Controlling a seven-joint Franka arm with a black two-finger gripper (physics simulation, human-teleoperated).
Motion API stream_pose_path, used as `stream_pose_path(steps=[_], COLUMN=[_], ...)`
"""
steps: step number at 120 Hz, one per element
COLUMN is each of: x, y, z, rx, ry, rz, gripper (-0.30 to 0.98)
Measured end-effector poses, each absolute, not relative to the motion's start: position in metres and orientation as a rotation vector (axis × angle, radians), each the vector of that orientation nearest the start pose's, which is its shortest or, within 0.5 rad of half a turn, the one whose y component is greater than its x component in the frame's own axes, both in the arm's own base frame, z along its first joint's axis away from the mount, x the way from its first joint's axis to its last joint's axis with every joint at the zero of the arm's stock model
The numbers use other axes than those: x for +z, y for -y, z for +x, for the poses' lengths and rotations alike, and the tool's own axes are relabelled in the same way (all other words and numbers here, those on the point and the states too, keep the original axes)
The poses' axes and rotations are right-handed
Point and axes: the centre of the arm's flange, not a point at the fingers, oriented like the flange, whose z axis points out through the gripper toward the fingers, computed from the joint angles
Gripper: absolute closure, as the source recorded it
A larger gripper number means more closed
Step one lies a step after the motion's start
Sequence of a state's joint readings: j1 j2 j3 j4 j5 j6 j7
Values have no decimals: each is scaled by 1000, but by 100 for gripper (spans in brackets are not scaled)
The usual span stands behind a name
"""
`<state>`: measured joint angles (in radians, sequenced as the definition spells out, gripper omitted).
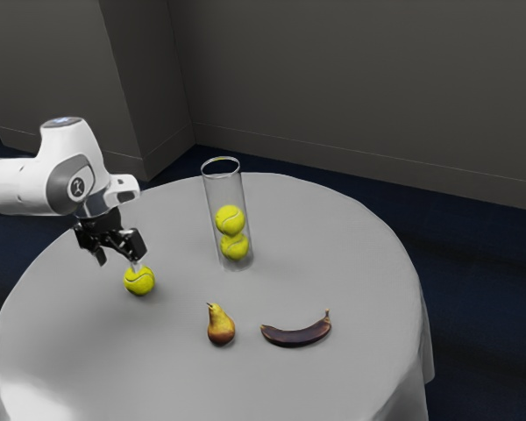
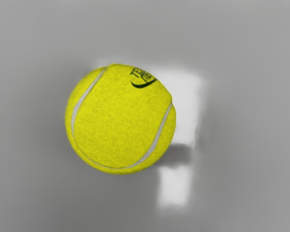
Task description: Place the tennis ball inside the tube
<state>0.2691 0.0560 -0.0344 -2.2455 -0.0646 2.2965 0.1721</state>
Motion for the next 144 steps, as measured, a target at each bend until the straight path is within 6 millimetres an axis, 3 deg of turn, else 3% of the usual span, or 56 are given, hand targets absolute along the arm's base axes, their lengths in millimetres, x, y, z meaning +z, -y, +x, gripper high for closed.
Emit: stream_pose_path(steps=[30, 68, 144], x=[330, 297, 244], y=[-114, -136, -147], z=[550, 563, 581], rx=[-42, 59, 150], ry=[15, -29, -118], rz=[-3194, -3215, -3232], gripper=[0, 0, 0])
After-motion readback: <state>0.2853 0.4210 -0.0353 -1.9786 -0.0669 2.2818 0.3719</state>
